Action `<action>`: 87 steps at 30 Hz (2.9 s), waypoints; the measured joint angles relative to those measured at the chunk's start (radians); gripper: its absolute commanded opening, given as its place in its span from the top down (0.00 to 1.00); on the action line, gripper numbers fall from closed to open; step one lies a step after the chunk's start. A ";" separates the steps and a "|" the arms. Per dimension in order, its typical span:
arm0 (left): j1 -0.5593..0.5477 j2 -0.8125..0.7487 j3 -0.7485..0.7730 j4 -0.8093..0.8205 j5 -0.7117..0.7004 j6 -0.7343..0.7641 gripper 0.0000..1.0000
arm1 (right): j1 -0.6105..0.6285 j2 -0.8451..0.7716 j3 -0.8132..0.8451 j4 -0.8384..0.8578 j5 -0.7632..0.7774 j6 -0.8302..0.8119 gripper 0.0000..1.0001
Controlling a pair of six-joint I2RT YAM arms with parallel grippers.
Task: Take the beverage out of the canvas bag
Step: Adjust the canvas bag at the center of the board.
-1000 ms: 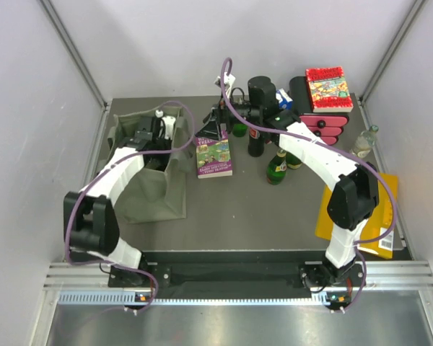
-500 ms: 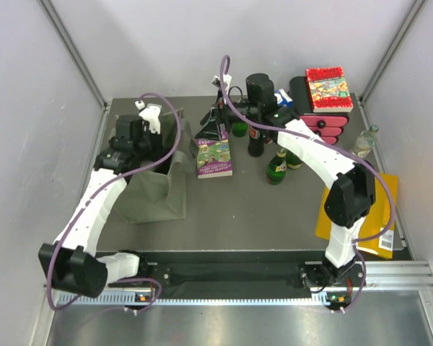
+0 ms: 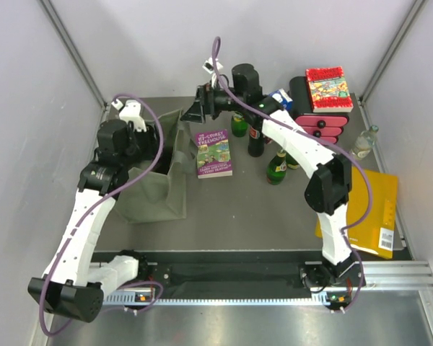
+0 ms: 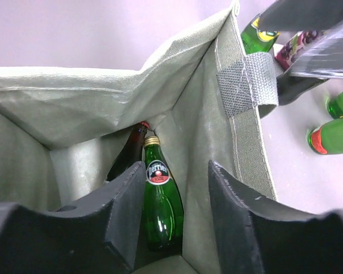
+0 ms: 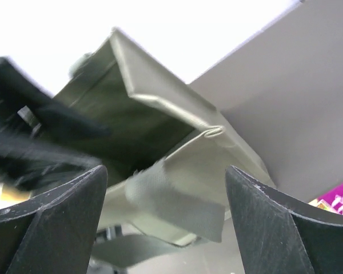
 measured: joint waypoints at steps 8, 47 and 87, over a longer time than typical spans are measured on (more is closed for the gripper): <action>0.000 -0.060 -0.010 -0.002 -0.072 -0.054 0.32 | 0.114 0.035 0.074 -0.149 0.256 0.060 0.17; 0.001 -0.346 -0.190 -0.129 0.007 -0.221 0.29 | 0.301 -0.356 -0.675 0.242 0.544 -0.296 0.64; 0.002 -0.216 0.407 -0.423 -0.245 -0.203 0.24 | 0.514 -0.097 0.026 -0.460 0.285 -0.966 0.49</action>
